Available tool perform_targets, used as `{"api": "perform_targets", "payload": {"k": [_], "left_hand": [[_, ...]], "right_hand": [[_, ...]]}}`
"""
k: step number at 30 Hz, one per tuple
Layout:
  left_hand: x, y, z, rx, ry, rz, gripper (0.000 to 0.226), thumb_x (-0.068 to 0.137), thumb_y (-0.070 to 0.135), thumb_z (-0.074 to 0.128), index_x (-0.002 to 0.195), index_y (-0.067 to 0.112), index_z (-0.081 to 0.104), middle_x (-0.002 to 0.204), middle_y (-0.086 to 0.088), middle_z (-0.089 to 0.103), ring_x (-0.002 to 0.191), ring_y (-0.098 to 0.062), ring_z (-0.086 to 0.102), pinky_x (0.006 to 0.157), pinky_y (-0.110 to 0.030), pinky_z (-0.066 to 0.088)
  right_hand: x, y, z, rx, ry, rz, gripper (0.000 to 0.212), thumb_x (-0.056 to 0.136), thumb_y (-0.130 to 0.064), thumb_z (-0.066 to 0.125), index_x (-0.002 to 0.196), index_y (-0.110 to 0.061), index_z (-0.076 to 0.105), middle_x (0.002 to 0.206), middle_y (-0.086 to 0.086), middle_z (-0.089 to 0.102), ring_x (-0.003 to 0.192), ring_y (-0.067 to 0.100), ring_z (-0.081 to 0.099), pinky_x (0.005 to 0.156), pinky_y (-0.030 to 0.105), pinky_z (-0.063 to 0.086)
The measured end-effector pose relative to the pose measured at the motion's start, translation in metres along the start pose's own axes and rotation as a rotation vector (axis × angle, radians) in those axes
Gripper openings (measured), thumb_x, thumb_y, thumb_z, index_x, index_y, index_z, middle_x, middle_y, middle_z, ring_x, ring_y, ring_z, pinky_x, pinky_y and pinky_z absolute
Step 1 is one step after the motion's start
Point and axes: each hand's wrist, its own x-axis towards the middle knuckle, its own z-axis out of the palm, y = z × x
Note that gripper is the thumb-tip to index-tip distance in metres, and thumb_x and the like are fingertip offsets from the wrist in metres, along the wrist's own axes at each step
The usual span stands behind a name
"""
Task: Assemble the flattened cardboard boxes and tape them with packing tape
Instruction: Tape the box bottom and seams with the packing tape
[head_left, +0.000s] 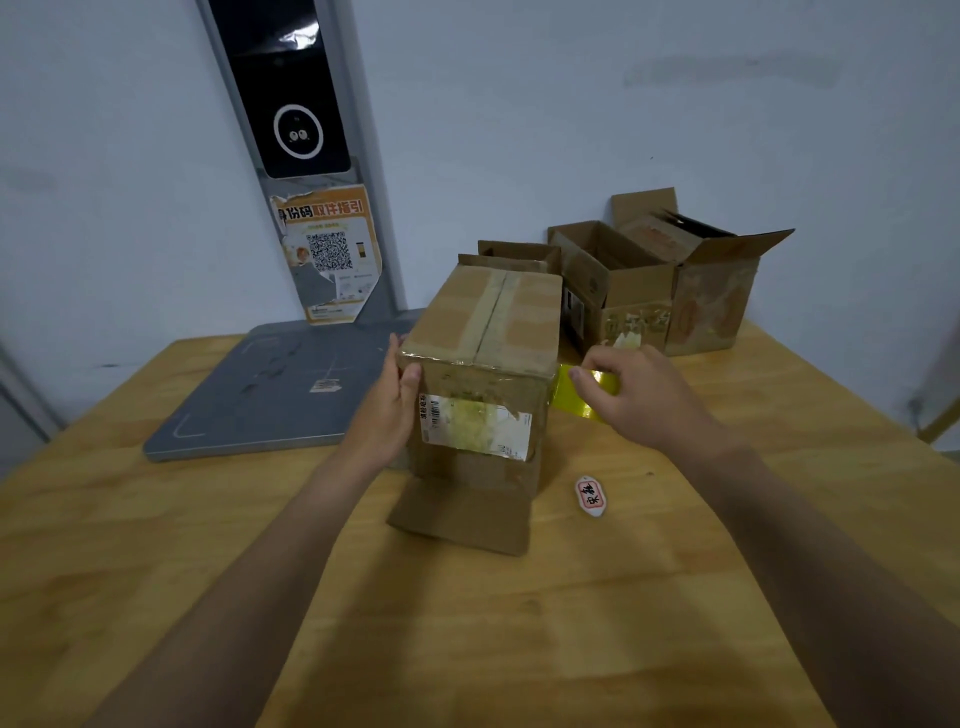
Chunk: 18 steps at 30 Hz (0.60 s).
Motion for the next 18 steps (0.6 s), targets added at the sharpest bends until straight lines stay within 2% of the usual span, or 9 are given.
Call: {"api": "perform_targets", "payload": {"k": [3,5,7,9,11,13,15,17,18], "left_hand": [[-0.002,0.009,0.008,0.077,0.006,-0.008,0.086,0.103,0.059,0.028,0.161,0.016,-0.018,0.172,0.002,0.009,0.153,-0.025,0.027,0.114,-0.035,0.029],[-0.002,0.013,0.006,0.176,0.022,-0.030,0.090,0.103,0.060,0.032,0.161,0.013,-0.020,0.173,-0.003,-0.002,0.157,-0.027,0.016,0.122,-0.045,0.025],[-0.003,0.018,0.002,0.277,0.056,-0.043,0.092,0.103,0.061,0.034,0.161,0.013,-0.019,0.172,-0.007,-0.013,0.159,-0.026,-0.002,0.127,-0.050,0.015],[-0.007,0.023,-0.001,0.464,0.143,0.087,0.084,0.105,0.057,0.033,0.163,0.018,-0.014,0.171,-0.006,-0.020,0.157,-0.026,-0.017,0.128,-0.050,0.001],[-0.010,0.031,-0.003,0.598,0.149,0.336,0.067,0.108,0.052,0.027,0.165,0.029,0.002,0.173,0.000,-0.007,0.157,-0.022,-0.017,0.126,-0.050,-0.005],[-0.011,0.037,-0.004,0.640,0.026,0.478,0.056,0.108,0.051,0.020,0.162,0.036,0.024,0.170,0.012,0.018,0.159,-0.012,-0.005,0.126,-0.052,-0.006],[-0.011,0.037,-0.009,0.612,-0.039,0.450,0.051,0.110,0.048,0.018,0.156,0.038,0.038,0.164,0.020,0.031,0.157,-0.005,0.008,0.127,-0.052,-0.005],[-0.009,0.032,-0.016,0.576,-0.018,0.412,0.051,0.110,0.047,0.020,0.153,0.037,0.044,0.160,0.022,0.037,0.155,-0.005,0.019,0.127,-0.052,0.000],[-0.009,0.030,-0.018,0.563,-0.004,0.405,0.052,0.108,0.048,0.020,0.152,0.037,0.046,0.158,0.023,0.040,0.153,-0.005,0.023,0.127,-0.051,0.003]], "right_hand": [[0.001,-0.003,0.001,-0.071,0.029,-0.030,0.040,0.101,-0.044,0.051,0.073,-0.016,0.058,0.058,0.002,0.054,0.055,0.017,0.050,0.060,0.042,0.048],[0.002,-0.006,-0.001,-0.096,0.034,-0.041,0.040,0.101,-0.042,0.053,0.073,-0.015,0.058,0.056,0.003,0.052,0.052,0.015,0.048,0.057,0.040,0.045],[0.001,-0.010,-0.003,-0.085,0.020,-0.042,0.039,0.101,-0.043,0.053,0.072,-0.017,0.058,0.057,0.003,0.053,0.052,0.015,0.049,0.054,0.037,0.039],[-0.001,-0.021,0.001,-0.067,0.005,-0.043,0.038,0.101,-0.047,0.051,0.073,-0.023,0.056,0.060,0.000,0.055,0.057,0.017,0.052,0.052,0.035,0.034],[-0.003,-0.042,0.014,-0.095,-0.017,-0.045,0.042,0.099,-0.057,0.043,0.076,-0.024,0.056,0.064,-0.001,0.056,0.064,0.021,0.053,0.054,0.037,0.036],[-0.002,-0.065,0.028,-0.085,-0.034,-0.059,0.046,0.095,-0.065,0.036,0.076,-0.027,0.054,0.064,-0.005,0.056,0.065,0.018,0.054,0.053,0.036,0.038],[0.000,-0.074,0.033,0.002,-0.050,-0.065,0.043,0.092,-0.067,0.040,0.081,-0.030,0.059,0.067,-0.011,0.059,0.070,0.011,0.060,0.055,0.033,0.041],[-0.001,-0.071,0.031,0.221,-0.134,-0.078,0.026,0.093,-0.057,0.057,0.090,-0.032,0.064,0.068,-0.018,0.062,0.072,0.000,0.062,0.061,0.026,0.046],[-0.003,-0.068,0.030,0.311,-0.173,-0.103,0.017,0.093,-0.049,0.062,0.091,-0.032,0.064,0.065,-0.019,0.062,0.067,-0.002,0.061,0.059,0.020,0.043]]}}
